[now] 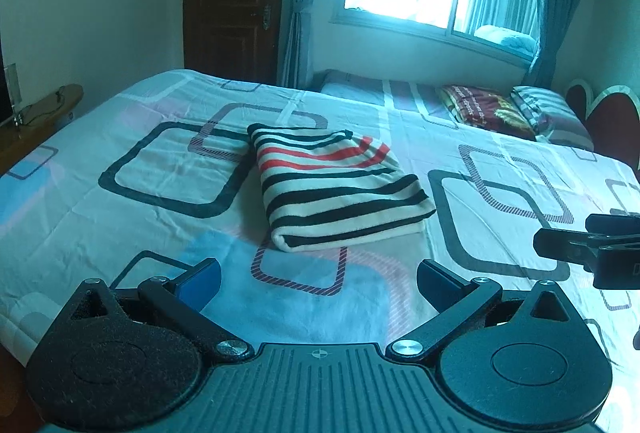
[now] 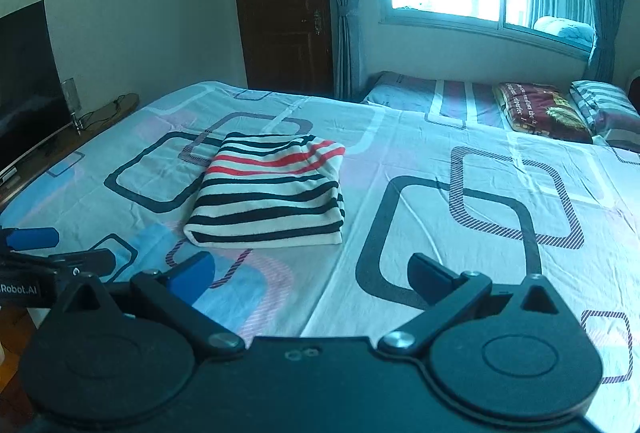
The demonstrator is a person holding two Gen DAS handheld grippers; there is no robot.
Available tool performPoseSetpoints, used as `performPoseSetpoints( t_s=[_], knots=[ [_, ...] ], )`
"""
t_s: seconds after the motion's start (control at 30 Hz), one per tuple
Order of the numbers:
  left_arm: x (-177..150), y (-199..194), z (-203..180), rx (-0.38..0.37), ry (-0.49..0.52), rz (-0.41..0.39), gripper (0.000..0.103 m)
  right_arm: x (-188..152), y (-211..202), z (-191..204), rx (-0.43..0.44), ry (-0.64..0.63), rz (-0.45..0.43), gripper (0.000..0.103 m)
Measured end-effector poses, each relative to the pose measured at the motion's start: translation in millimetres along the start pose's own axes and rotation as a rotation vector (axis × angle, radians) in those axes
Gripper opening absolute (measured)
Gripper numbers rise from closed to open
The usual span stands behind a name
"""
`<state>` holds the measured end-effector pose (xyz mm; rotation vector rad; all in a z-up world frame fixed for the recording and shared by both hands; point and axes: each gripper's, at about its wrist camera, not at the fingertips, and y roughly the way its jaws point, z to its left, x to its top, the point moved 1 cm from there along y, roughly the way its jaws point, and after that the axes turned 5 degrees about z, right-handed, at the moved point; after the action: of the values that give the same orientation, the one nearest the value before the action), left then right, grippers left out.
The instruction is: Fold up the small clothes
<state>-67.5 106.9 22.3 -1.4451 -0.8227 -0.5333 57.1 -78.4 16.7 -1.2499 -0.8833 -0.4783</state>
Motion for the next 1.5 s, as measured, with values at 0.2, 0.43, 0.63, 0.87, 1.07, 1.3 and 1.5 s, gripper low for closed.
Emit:
performPoseSetpoints(
  t_s=[0.2, 0.43, 0.63, 0.87, 1.07, 1.3, 1.5],
  knots=[
    [-0.1, -0.7, -1.4, 0.001, 0.004, -0.002, 0.103, -1.0, -1.5, -3.0, 0.001, 0.006, -0.001, 0.102],
    [3.6, -1.1, -6.4, -0.001, 0.024, -0.01, 0.103, -1.2, -3.3, -4.2, -0.003, 0.005, -0.01, 0.102],
    [6.4, -1.2, -10.2, -0.01, 0.045, -0.014, 0.103, -1.6, -3.5, -6.4, -0.011, 0.022, -0.008, 0.102],
    [10.8, -0.3, -10.7, -0.01, 0.05, -0.025, 0.103, 0.0, -2.6, -7.2, -0.018, 0.023, -0.015, 0.102],
    [13.0, 2.0, -8.5, -0.012, 0.049, -0.019, 0.103, 0.8, -1.0, -6.5, -0.016, 0.02, -0.014, 0.102],
    [12.5, 2.8, -7.9, -0.006, 0.056, -0.016, 0.103, 2.0, -0.1, -8.1, -0.019, 0.036, -0.031, 0.102],
    [13.3, 2.5, -8.9, -0.003, 0.058, -0.022, 0.103, 3.6, 1.9, -7.5, -0.011, 0.026, -0.025, 0.102]
  ],
)
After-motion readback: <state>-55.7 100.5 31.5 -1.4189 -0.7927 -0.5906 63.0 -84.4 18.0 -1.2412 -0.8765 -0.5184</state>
